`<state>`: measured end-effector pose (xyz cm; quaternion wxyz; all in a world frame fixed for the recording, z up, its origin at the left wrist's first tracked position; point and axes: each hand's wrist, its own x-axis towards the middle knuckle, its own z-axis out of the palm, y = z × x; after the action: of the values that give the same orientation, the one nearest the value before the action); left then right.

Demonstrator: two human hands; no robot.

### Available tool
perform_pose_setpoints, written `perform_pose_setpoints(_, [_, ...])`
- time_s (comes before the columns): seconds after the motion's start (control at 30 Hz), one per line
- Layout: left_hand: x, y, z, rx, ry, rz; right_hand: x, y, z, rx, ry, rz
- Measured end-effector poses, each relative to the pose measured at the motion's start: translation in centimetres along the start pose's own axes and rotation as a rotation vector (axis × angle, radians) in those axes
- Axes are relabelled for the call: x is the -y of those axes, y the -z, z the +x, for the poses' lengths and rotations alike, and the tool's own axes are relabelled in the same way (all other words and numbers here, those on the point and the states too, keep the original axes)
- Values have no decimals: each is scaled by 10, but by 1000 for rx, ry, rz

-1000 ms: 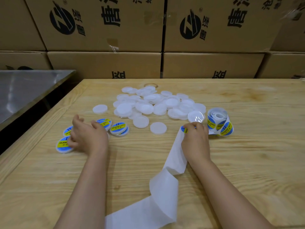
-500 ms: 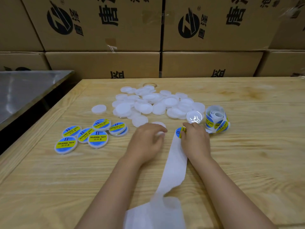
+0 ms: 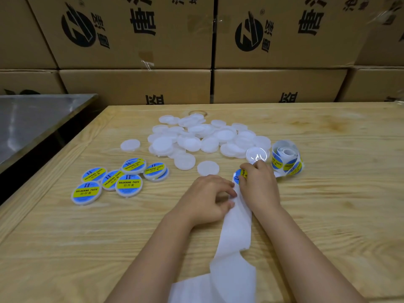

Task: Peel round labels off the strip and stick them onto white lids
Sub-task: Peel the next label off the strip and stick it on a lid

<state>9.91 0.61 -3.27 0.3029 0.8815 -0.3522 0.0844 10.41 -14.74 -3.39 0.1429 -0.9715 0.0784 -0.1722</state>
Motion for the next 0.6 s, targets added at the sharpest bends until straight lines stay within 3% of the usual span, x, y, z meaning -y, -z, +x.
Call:
perform_pose_setpoints(0.4, [0,3,1,15,-10,-49,7,8,-5,-129,-85,86])
perform_pose_setpoints(0.6, [0,2,1,10,1,-60,9,14,-5,-92,-139,197])
